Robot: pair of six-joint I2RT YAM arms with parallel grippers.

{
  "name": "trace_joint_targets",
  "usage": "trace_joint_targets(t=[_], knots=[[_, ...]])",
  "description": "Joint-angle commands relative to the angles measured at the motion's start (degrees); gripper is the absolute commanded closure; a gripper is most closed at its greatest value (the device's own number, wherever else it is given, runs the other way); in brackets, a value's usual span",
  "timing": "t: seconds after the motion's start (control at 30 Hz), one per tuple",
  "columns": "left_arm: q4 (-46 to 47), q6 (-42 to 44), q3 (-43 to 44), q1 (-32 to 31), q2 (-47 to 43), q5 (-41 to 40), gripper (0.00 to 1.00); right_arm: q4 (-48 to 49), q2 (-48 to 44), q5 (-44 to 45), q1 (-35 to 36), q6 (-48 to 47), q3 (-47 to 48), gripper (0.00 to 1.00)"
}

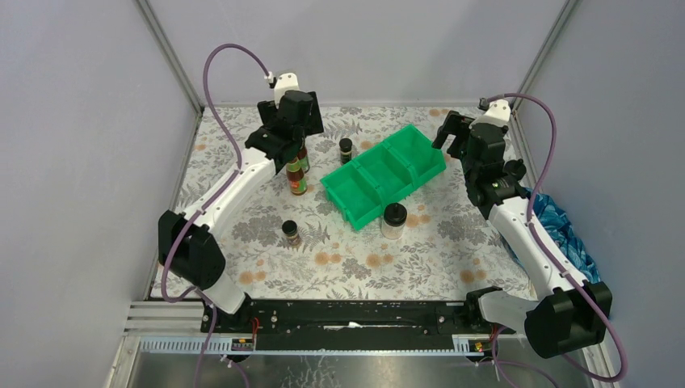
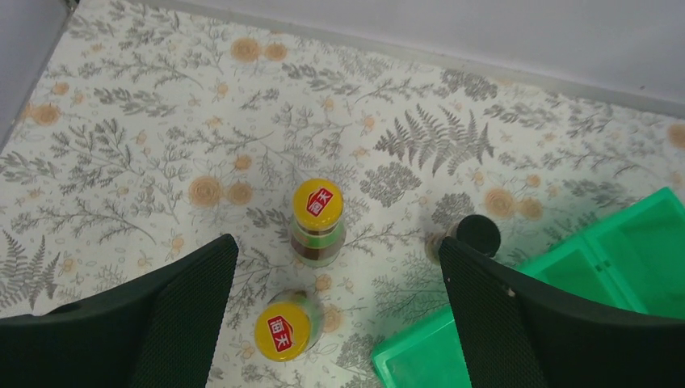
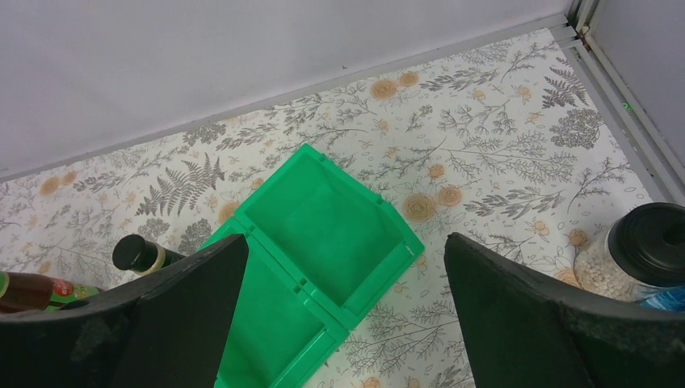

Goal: Organize the condiment bottles
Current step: Pick up the bottle from the center of the board.

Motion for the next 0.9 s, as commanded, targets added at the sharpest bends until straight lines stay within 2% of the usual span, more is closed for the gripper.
trace_joint_targets(t=[0.0, 0.33, 0.87], knots=[[-5.75, -2.46, 1.8, 1.38, 1.25, 1.54, 0.01, 1.8, 0.27, 0.08, 0.5, 0.05, -0.35, 0.0], [-6.81, -3.82, 1.95, 5.37, 3.97, 5.67, 0.01, 3.52, 0.59, -0.55, 0.5, -0.14, -2.38, 0.0], [-5.48, -2.68, 4.47, 6.18, 9.59, 7.49, 0.01, 4.55, -0.24, -1.59, 0.48, -1.42, -3.38, 0.01]])
